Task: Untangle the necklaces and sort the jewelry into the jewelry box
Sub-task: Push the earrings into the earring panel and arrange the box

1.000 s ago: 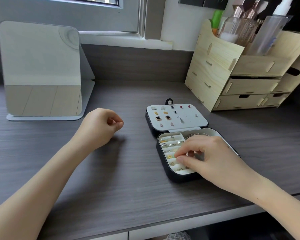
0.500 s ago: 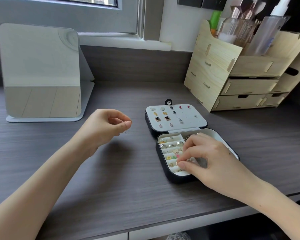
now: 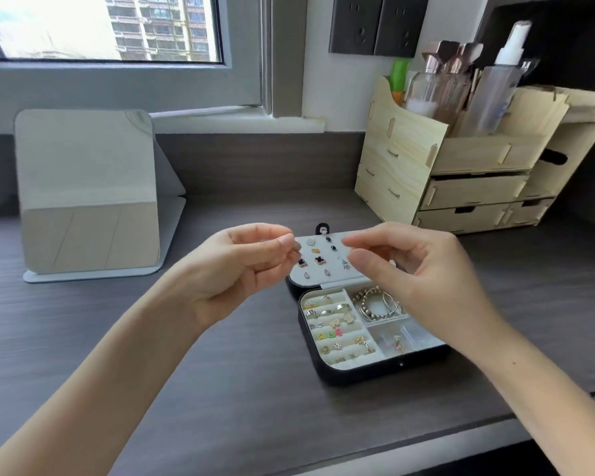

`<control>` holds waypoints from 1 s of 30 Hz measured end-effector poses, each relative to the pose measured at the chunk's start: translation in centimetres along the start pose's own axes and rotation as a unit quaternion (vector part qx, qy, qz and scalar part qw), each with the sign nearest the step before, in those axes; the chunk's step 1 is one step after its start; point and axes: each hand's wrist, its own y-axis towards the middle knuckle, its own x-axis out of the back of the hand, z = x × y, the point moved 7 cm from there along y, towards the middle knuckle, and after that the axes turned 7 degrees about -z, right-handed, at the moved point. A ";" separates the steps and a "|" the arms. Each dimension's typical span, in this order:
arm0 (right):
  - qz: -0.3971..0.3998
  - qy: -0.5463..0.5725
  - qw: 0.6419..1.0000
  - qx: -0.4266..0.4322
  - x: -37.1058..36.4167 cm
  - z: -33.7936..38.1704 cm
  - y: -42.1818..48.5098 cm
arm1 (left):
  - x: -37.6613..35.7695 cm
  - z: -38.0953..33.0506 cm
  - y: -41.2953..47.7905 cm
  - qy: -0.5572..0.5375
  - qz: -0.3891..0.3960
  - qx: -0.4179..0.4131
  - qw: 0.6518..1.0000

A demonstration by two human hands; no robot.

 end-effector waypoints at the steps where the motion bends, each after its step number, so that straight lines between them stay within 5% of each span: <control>1: -0.008 0.010 1.000 0.000 -0.1 0.1 0.3 | -1.2 -0.1 0.1 -0.006 0.018 0.003 1.000; 5: -0.038 0.052 0.998 0.001 -0.3 -0.5 2.0 | -4.8 -0.7 1.2 -0.016 0.071 0.004 0.997; 12: -0.073 0.110 0.990 -0.049 1.1 -3.7 6.0 | -6.6 -1.8 5.5 -0.039 0.049 -0.004 0.998; 20: -0.086 0.103 0.989 -0.068 1.0 -7.1 7.9 | -5.9 -1.5 8.2 0.114 -0.010 -0.073 0.991; 25: -0.089 0.063 0.993 -0.038 0.8 -7.2 7.6 | -6.3 -1.0 8.6 0.279 0.017 -0.099 0.955; 30: -0.060 0.094 0.993 -0.042 0.9 -7.1 7.3 | -6.4 -0.8 8.8 0.276 0.034 -0.105 0.955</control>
